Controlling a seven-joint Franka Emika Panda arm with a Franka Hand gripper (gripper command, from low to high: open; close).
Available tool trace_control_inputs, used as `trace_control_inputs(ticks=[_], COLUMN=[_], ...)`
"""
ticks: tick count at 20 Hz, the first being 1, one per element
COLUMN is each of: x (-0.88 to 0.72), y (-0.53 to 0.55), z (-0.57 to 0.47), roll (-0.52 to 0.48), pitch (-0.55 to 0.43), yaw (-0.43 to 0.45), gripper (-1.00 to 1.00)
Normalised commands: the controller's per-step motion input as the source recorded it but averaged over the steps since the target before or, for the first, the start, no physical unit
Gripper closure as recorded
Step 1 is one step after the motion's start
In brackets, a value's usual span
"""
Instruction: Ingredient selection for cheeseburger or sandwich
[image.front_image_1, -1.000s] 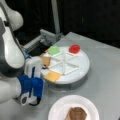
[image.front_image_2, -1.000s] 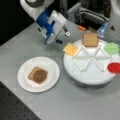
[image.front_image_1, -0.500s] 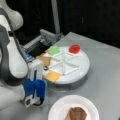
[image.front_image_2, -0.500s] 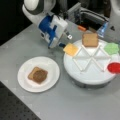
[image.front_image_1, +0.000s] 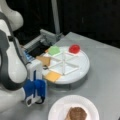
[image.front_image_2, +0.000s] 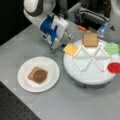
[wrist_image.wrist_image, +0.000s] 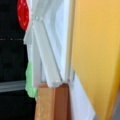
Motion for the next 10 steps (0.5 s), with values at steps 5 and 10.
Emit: trace_control_inputs(ticks=[5,10], x=[0.22,0.21], y=[-0.08,-0.08], z=[-0.14,-0.17], roll=[0.371,0.340], pitch=[-0.100,-0.113], yaw=[0.096,0.070], gripper=[-1.00,-1.00])
